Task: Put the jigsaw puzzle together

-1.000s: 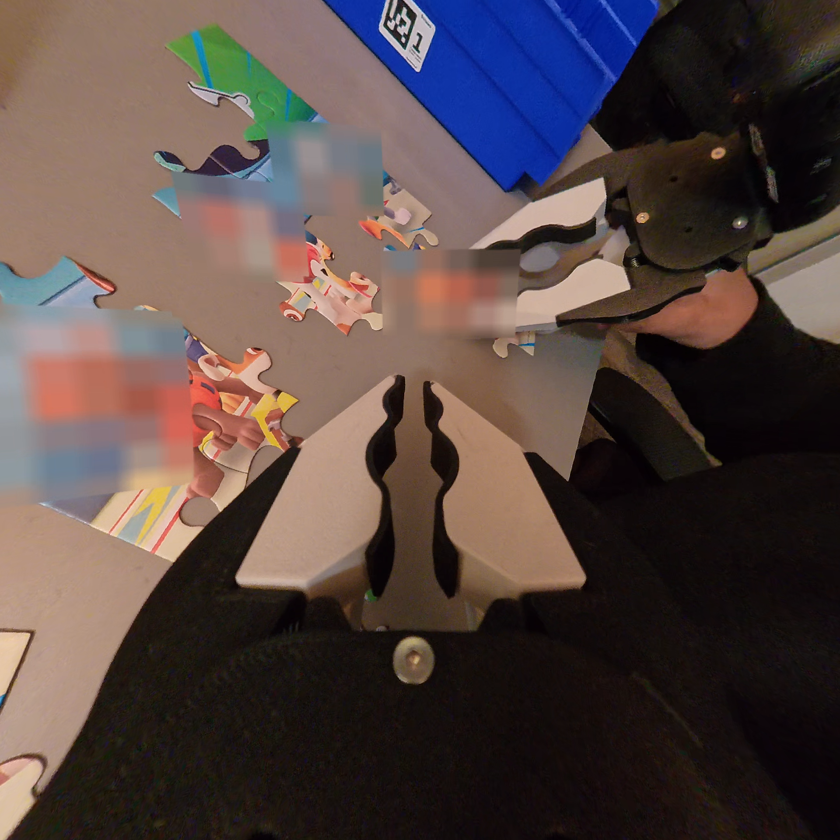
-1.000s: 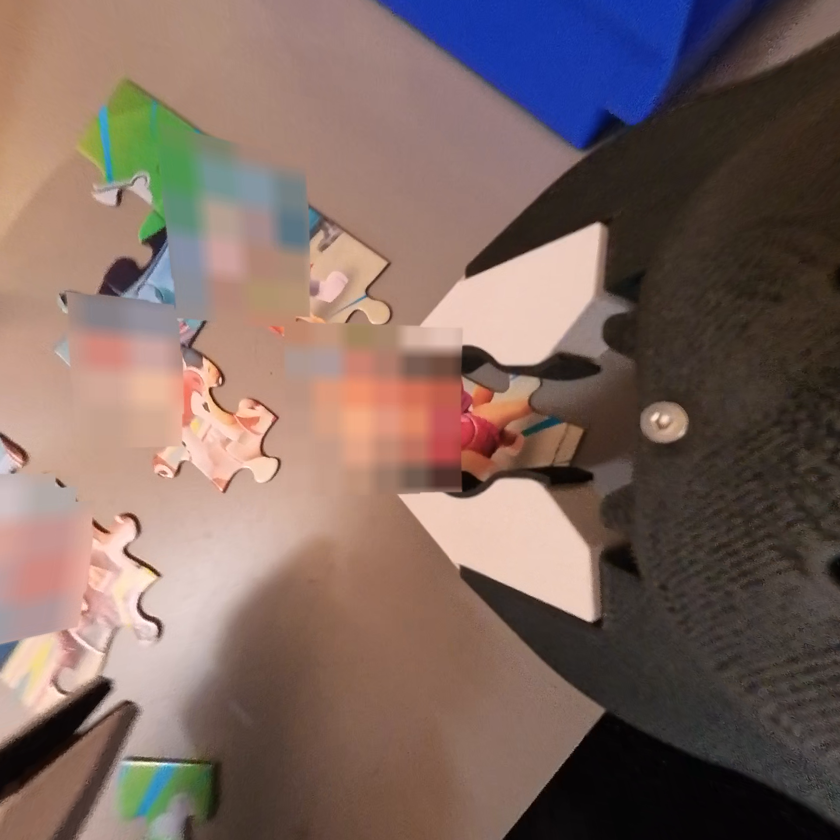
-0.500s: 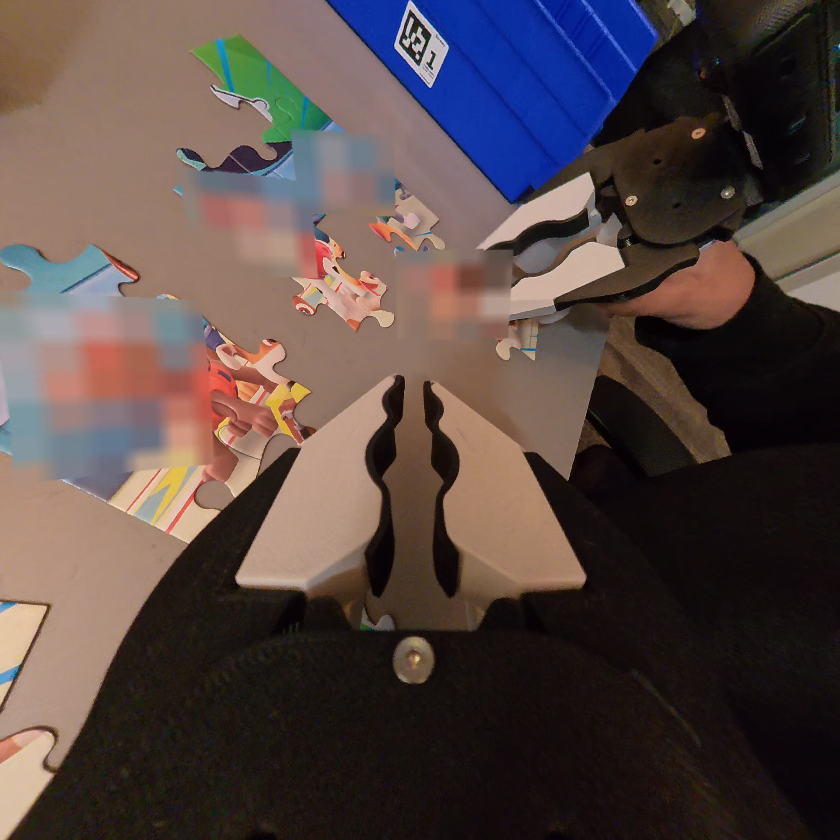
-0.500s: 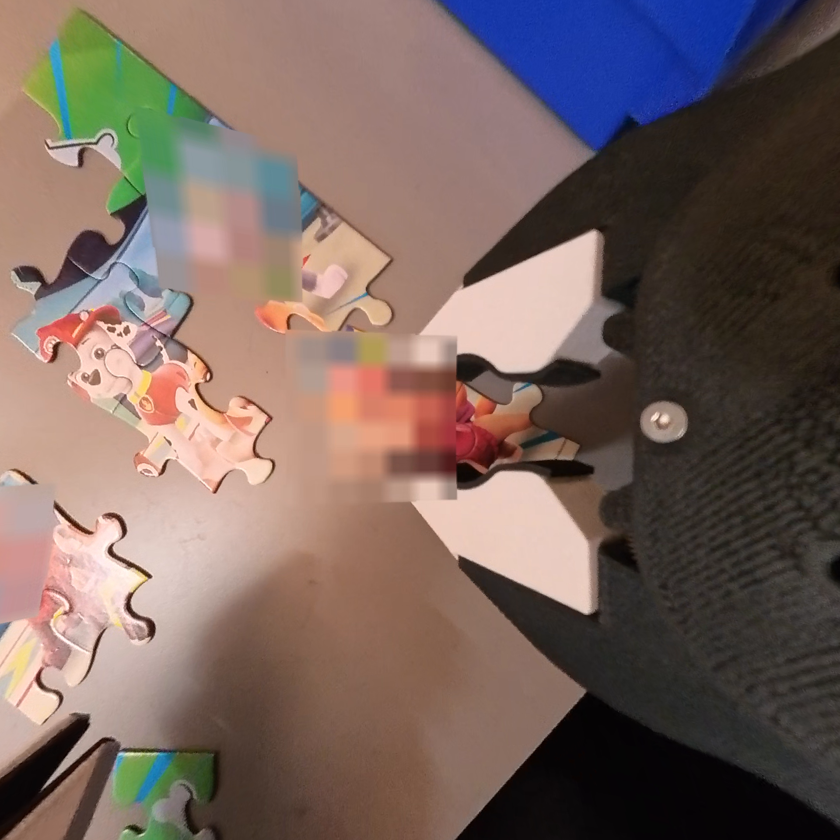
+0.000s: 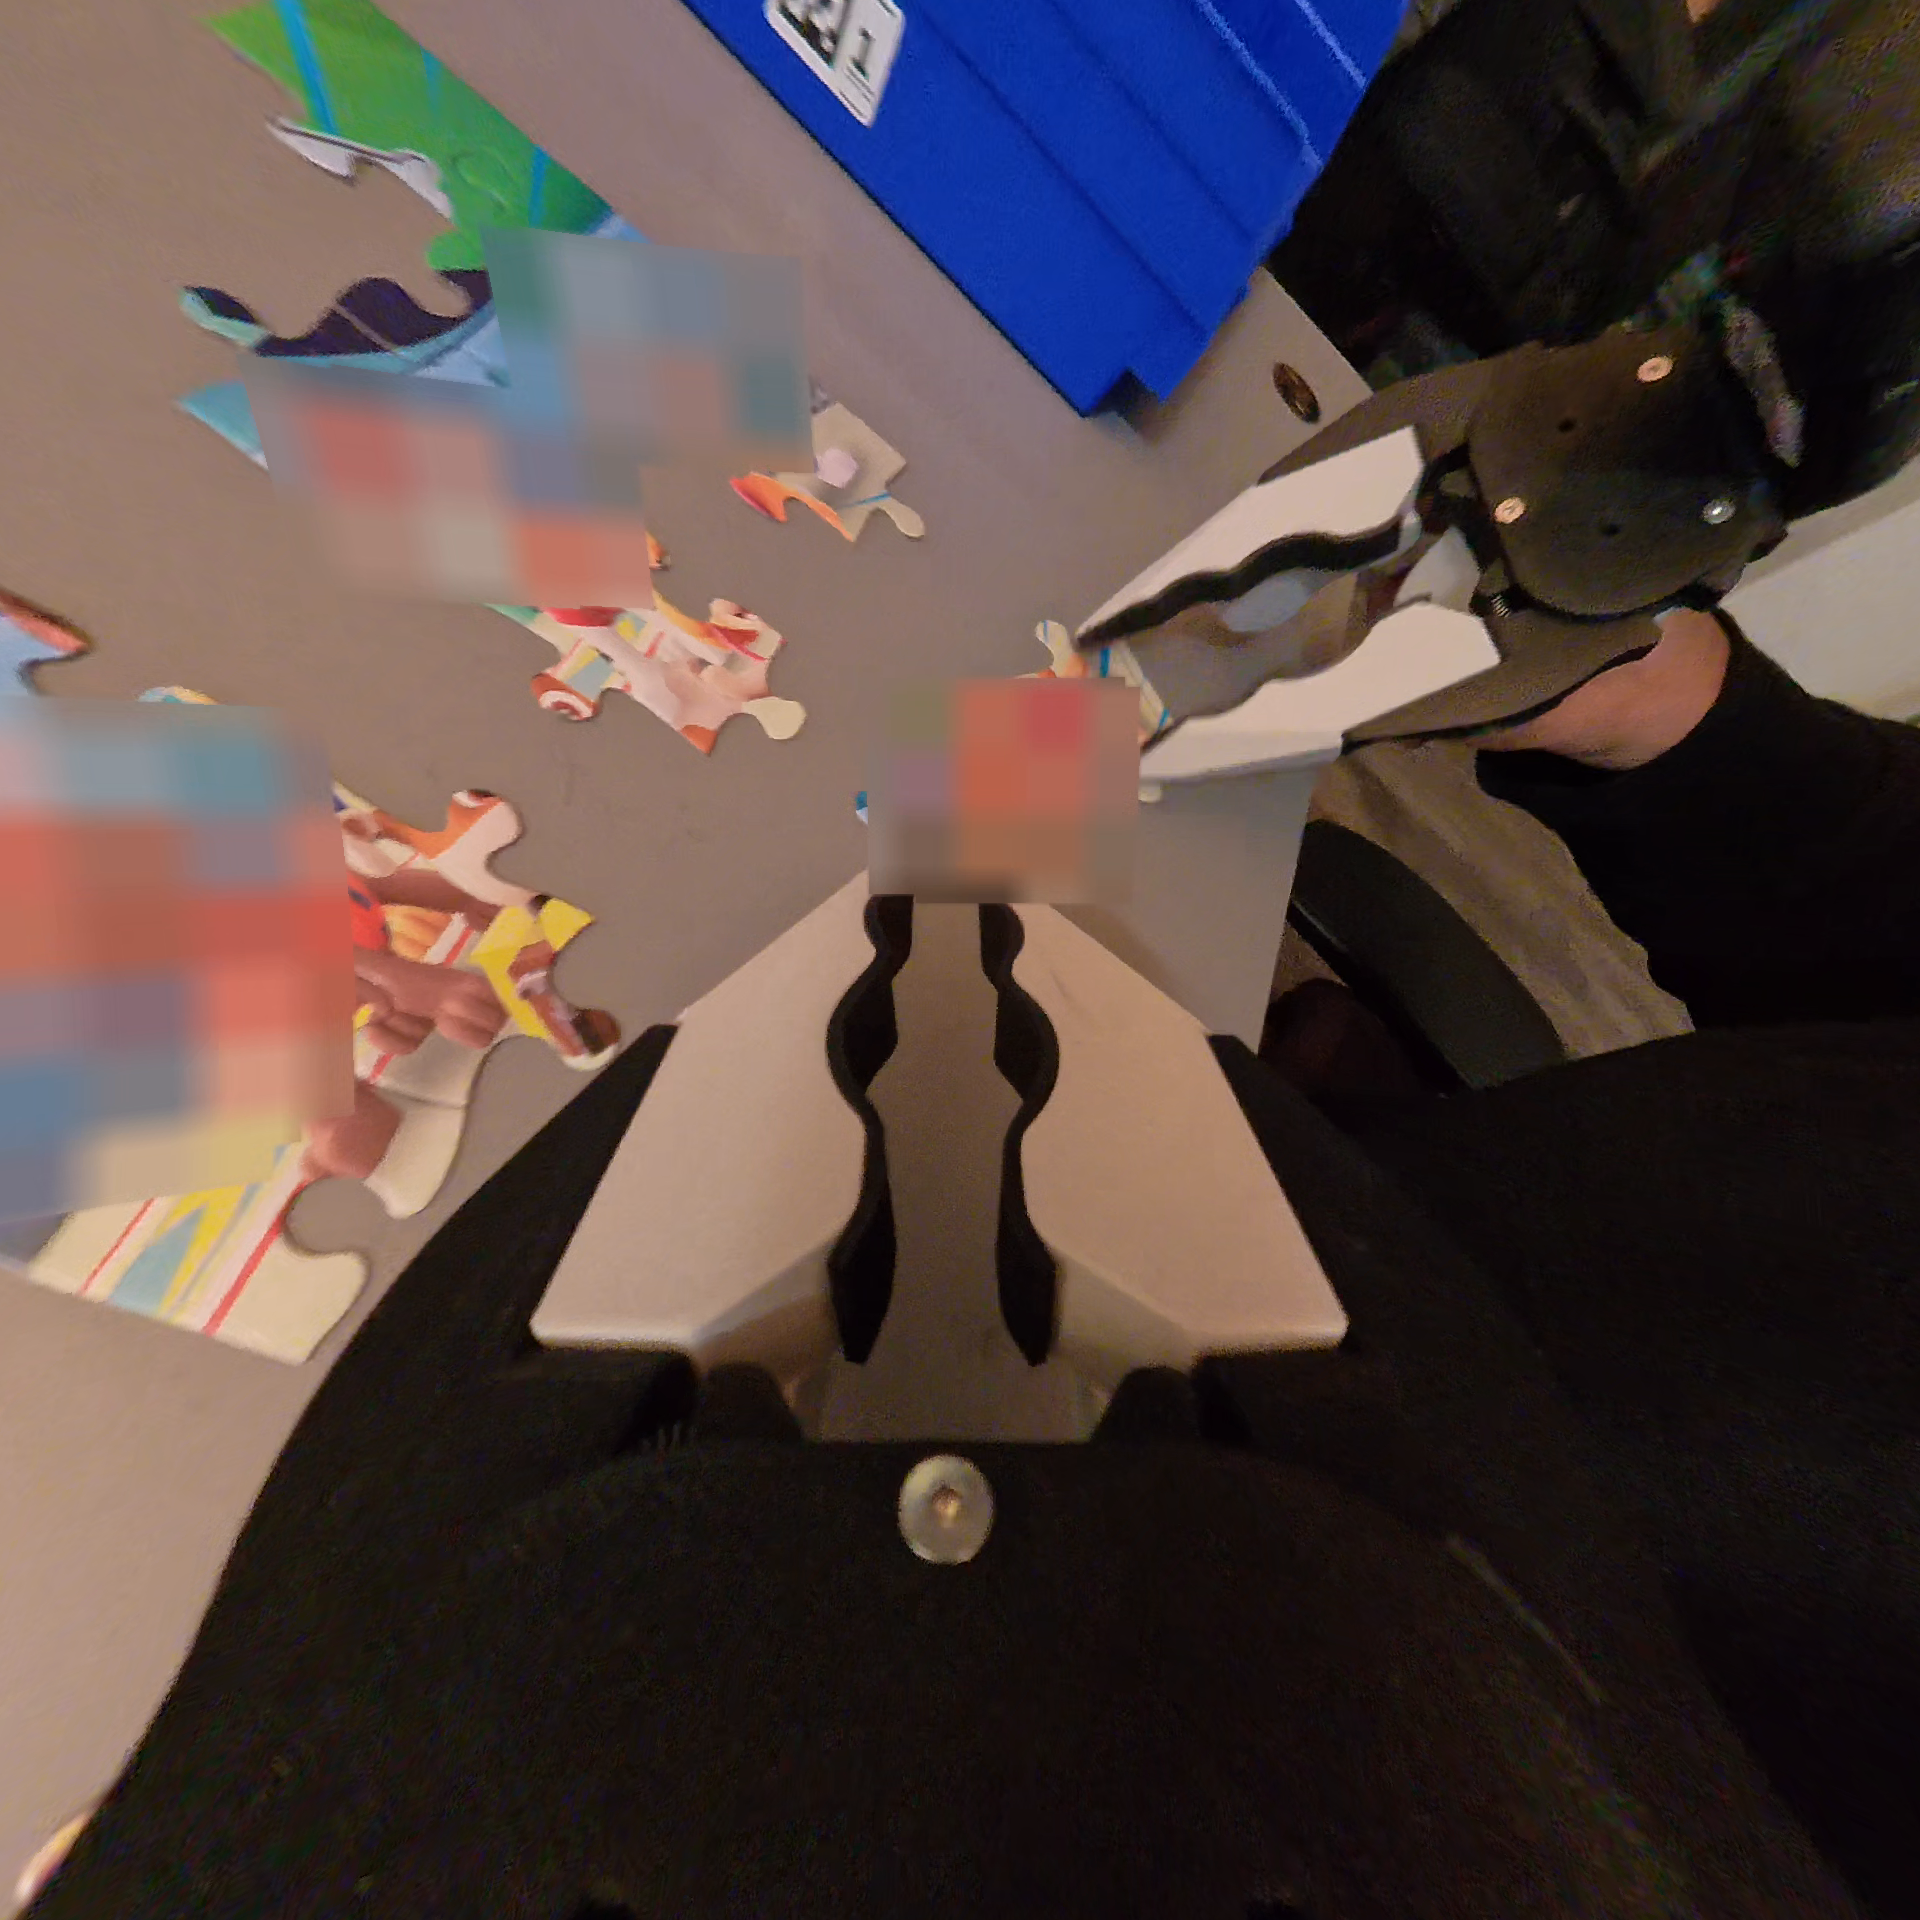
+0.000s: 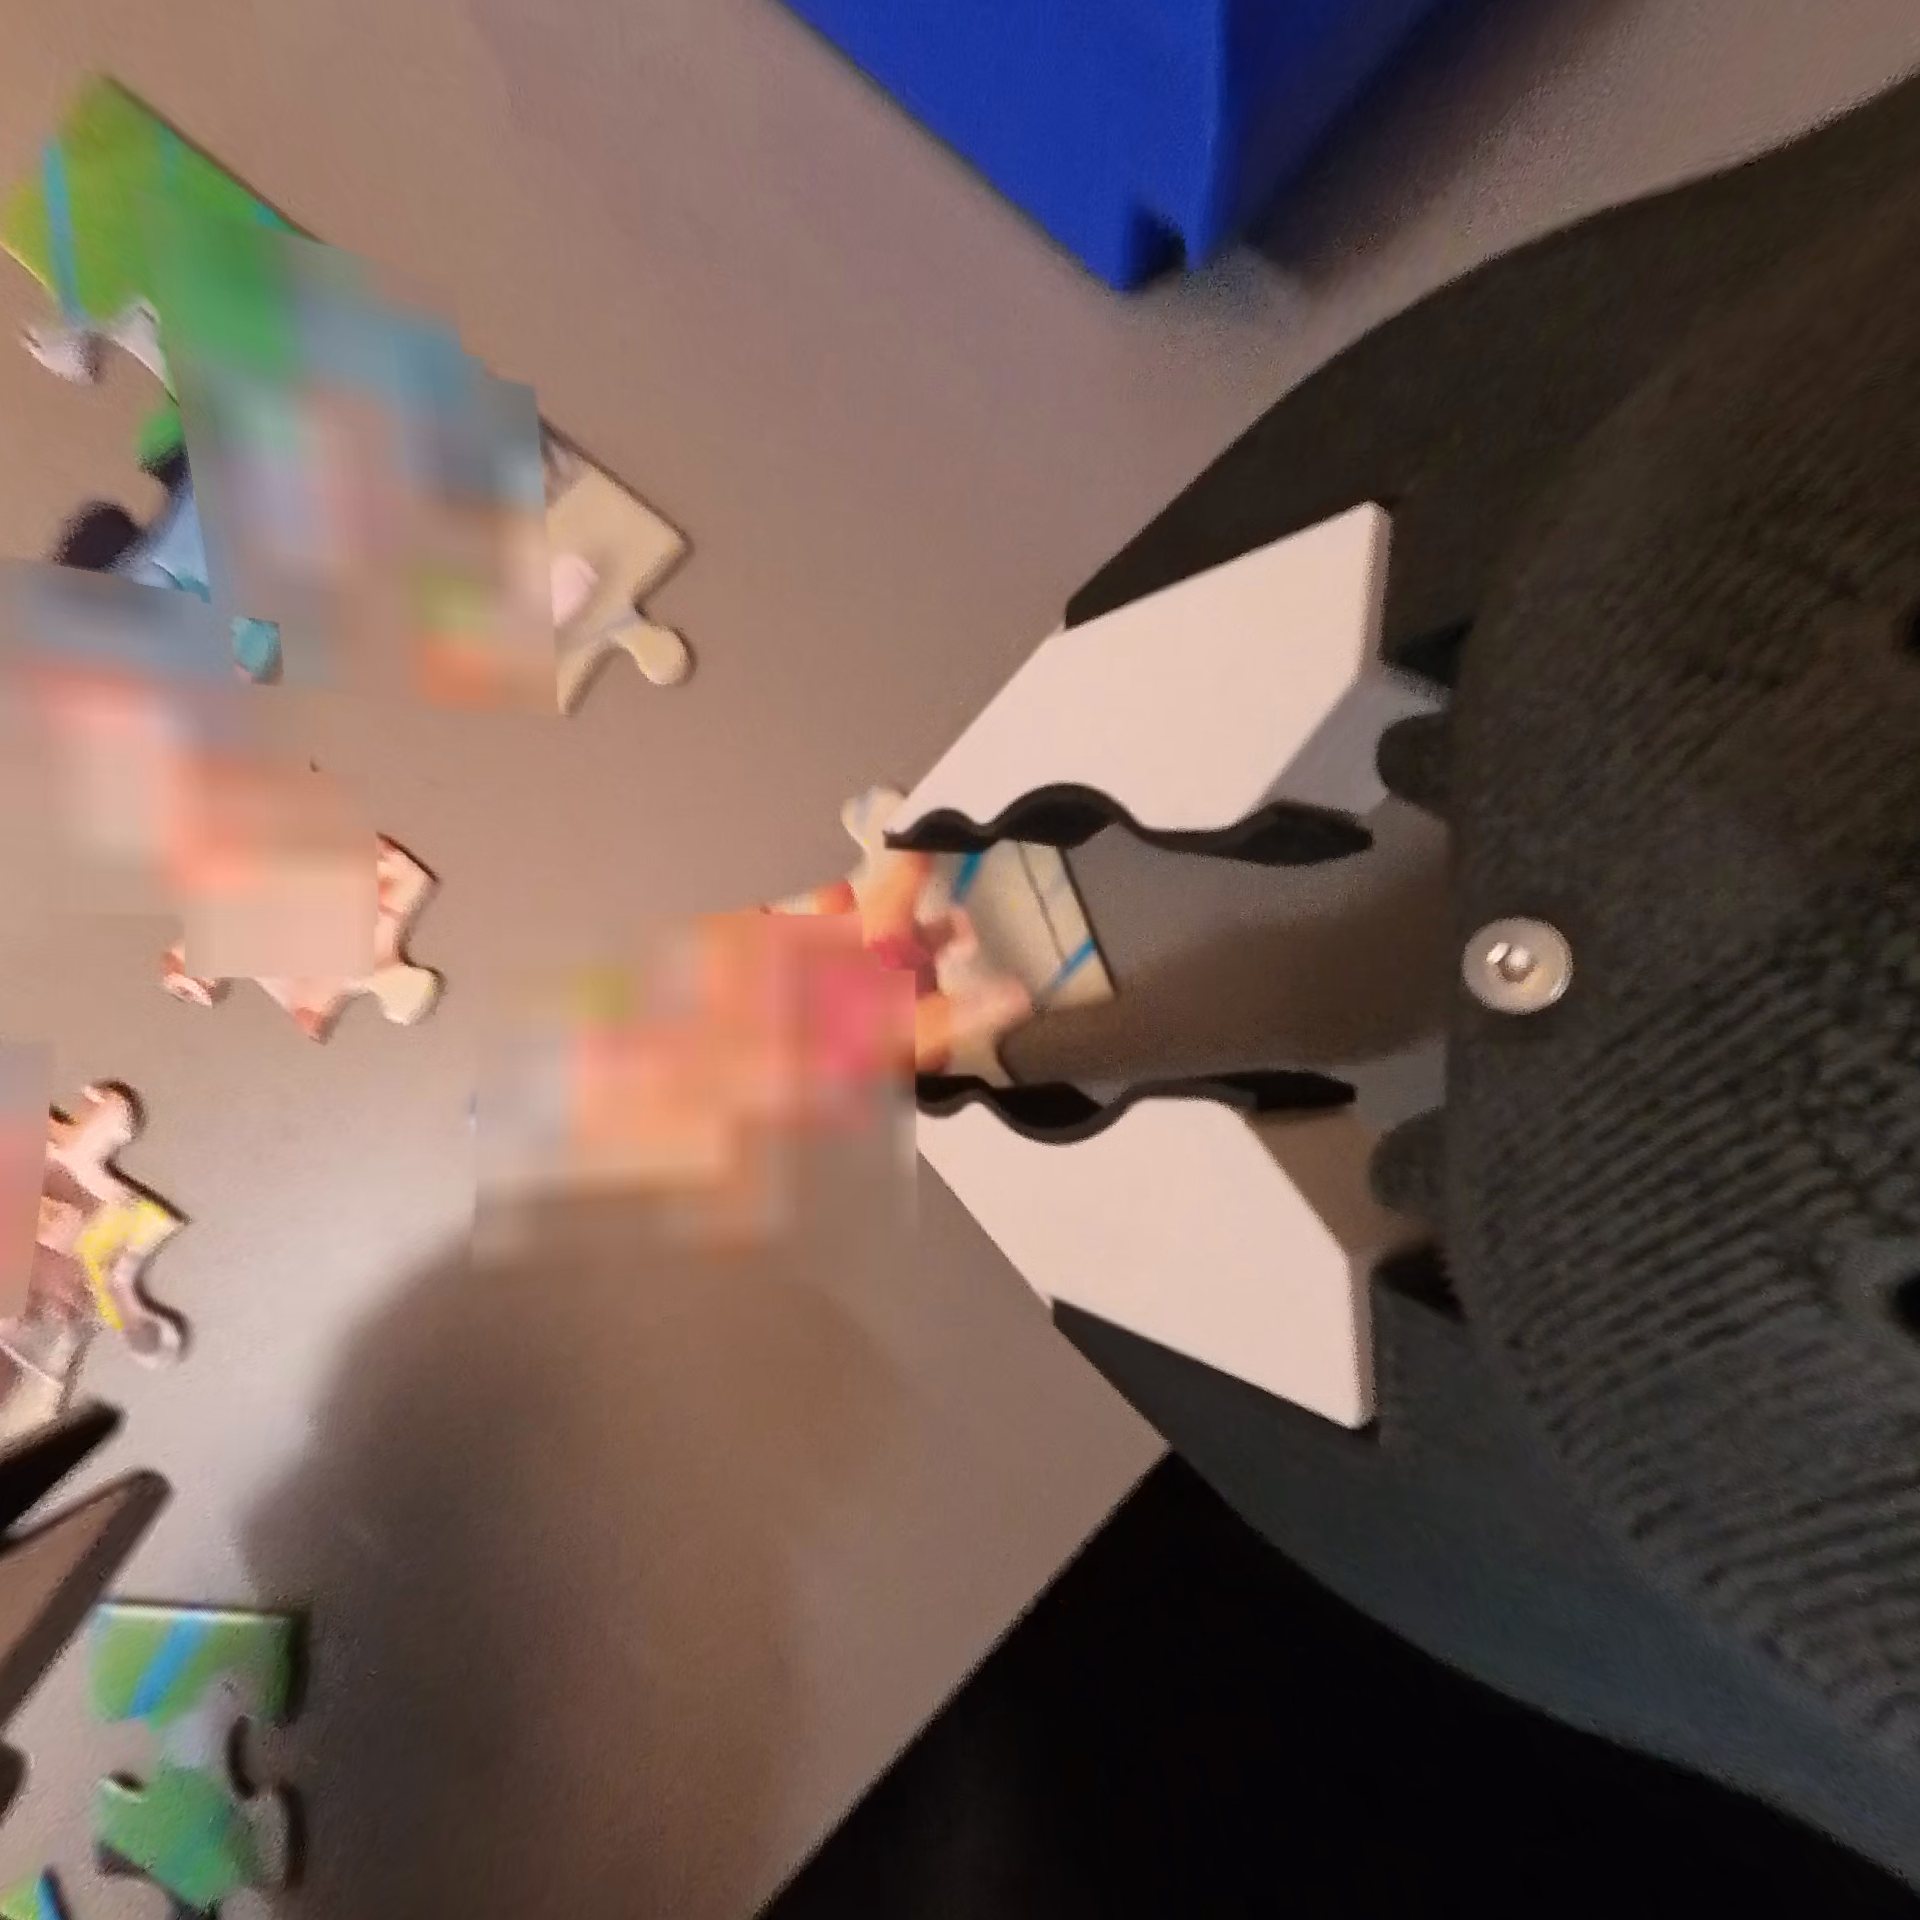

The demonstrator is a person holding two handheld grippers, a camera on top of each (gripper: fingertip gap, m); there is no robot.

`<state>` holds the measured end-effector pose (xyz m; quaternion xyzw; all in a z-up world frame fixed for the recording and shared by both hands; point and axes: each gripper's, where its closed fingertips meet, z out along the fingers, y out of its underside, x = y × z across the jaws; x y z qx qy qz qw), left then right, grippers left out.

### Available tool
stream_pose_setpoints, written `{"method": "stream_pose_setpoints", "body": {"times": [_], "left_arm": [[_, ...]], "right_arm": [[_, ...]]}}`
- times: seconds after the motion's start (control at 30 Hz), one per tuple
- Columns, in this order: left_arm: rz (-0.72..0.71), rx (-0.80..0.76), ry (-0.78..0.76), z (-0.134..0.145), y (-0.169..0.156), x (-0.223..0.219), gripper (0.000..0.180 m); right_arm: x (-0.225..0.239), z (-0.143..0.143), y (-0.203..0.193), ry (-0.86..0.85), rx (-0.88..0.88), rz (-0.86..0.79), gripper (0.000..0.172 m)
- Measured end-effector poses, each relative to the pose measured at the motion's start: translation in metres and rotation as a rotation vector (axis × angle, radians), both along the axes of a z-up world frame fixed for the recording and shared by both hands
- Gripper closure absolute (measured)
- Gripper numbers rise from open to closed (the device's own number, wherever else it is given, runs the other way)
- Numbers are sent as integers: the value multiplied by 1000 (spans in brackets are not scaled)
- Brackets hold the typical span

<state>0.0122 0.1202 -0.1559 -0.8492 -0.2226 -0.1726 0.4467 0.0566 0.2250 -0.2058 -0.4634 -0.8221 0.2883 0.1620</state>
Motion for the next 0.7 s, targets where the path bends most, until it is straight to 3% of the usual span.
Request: {"method": "stream_pose_setpoints", "body": {"times": [0.2, 0.3, 0.47, 0.57, 0.7], "left_arm": [[-97, -82, 57, -14, 17, 23, 164], [-121, -103, 63, -22, 21, 33, 164], [-145, -100, 75, -25, 29, 44, 162], [-150, -98, 101, -21, 32, 47, 162], [-120, -109, 142, -18, 28, 46, 162]], "right_arm": [[46, 4, -42, -133, -269, -42, 128], [69, 4, -64, -142, -243, 30, 128], [51, 16, -37, 124, -18, 43, 116], [42, 8, -31, 114, -111, 33, 102], [52, 7, -43, 63, -293, 11, 102]]}}
